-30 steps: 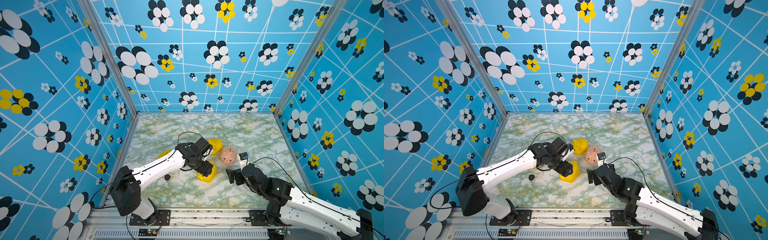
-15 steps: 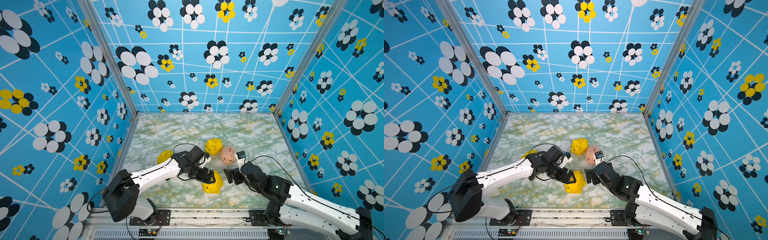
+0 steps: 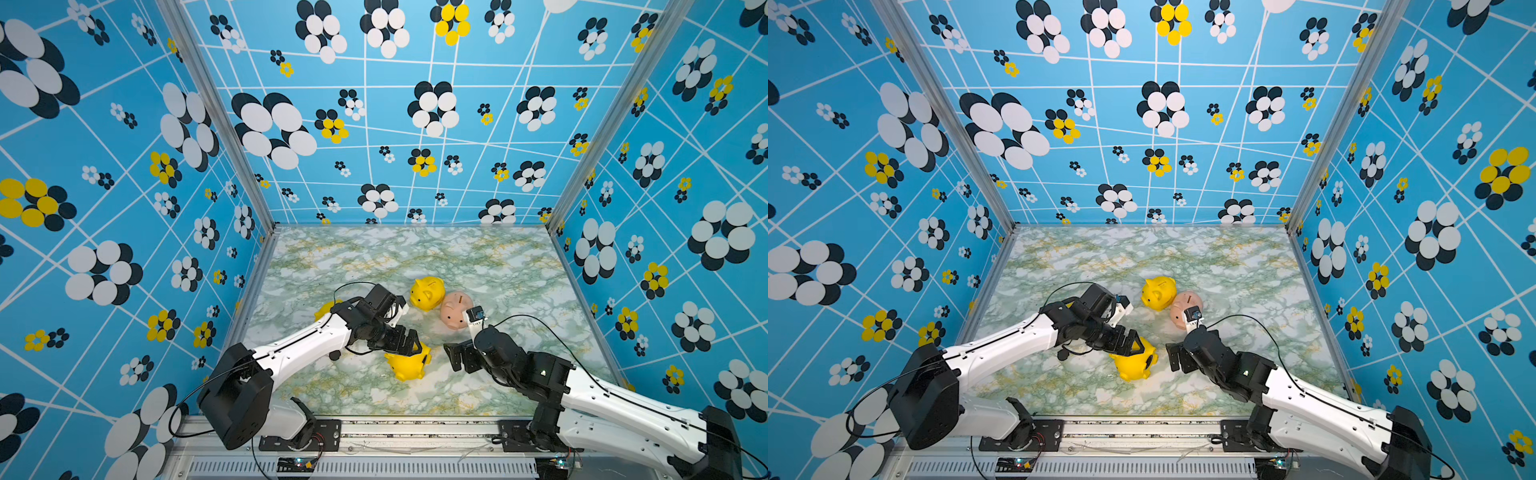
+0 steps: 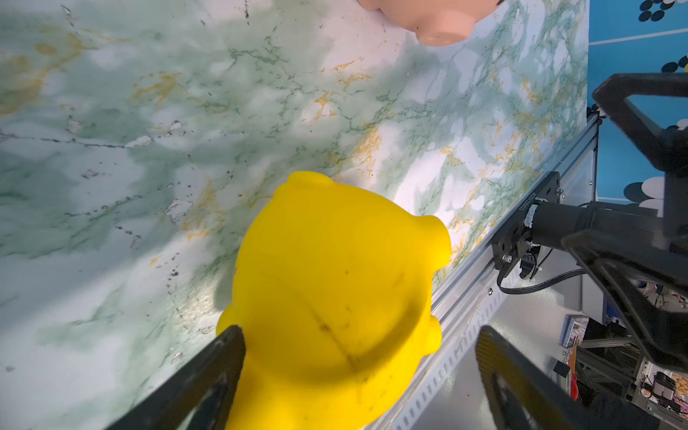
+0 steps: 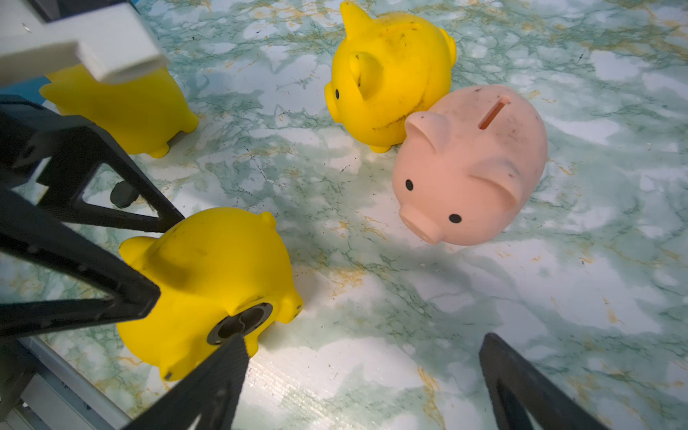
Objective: Open piggy banks
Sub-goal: Adjust the piggy bank at the center of the board.
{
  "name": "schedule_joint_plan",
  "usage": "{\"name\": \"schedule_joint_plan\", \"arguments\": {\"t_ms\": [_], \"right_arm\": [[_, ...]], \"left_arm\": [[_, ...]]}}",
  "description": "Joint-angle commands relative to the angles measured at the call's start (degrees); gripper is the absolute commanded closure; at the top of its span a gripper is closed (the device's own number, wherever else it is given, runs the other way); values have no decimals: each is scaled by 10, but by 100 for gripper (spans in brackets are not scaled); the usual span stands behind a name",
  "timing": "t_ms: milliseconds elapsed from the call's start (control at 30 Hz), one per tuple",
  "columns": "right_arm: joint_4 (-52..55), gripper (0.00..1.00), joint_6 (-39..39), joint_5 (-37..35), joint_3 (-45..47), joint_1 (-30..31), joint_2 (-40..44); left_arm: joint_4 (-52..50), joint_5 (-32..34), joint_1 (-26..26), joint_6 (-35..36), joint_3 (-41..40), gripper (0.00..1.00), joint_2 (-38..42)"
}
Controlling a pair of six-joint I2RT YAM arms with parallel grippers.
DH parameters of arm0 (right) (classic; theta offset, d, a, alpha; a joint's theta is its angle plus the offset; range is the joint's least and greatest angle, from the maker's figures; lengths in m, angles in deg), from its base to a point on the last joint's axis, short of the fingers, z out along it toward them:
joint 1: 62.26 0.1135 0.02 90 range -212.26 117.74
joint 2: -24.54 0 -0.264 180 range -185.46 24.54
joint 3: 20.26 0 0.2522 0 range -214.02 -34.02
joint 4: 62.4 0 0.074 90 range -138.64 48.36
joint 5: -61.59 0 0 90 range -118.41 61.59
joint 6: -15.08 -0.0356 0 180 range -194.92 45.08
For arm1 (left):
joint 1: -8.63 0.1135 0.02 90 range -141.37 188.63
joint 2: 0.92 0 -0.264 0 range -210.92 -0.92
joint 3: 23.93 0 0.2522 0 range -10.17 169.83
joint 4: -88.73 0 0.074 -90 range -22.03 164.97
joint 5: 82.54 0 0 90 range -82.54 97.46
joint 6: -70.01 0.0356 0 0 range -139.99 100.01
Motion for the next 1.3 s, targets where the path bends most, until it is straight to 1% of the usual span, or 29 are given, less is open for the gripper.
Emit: {"name": "schedule_joint_plan", "arguments": {"t_ms": [0, 100, 233, 367, 500, 667, 733, 800, 967, 1133, 1267], "right_arm": [[-20, 0, -25, 16, 22, -4, -6], [-34, 1, -44, 22, 40, -4, -18], [-45, 2, -77, 22, 50, -4, -54], [-91, 5, -94, 55, 60, -4, -93], [-144, 5, -97, 87, 64, 1, -120], [-182, 5, -99, 104, 58, 7, -148], [-197, 5, -100, 112, 57, 8, -157], [-204, 5, -102, 114, 55, 11, -166], [-236, 5, -118, 112, 54, 20, -191], [-270, 5, -132, 108, 53, 27, -212], [-296, 5, -137, 113, 53, 29, -228]], "left_arm": [[9, 19, 5, 15, -12, 1, 5], [20, 55, 3, 16, -18, 1, 9], [66, 93, -9, 18, -45, 1, 32], [125, 124, -20, 6, -82, 1, 63], [177, 141, -26, -10, -114, 1, 94], [227, 181, -40, -23, -148, 1, 122], [237, 200, -50, -22, -153, 1, 123], [233, 238, -68, -15, -151, 1, 123], [238, 370, -130, -6, -157, 1, 127], [299, 425, -150, -25, -192, 1, 112], [335, 433, -158, -27, -204, 1, 89]]}}
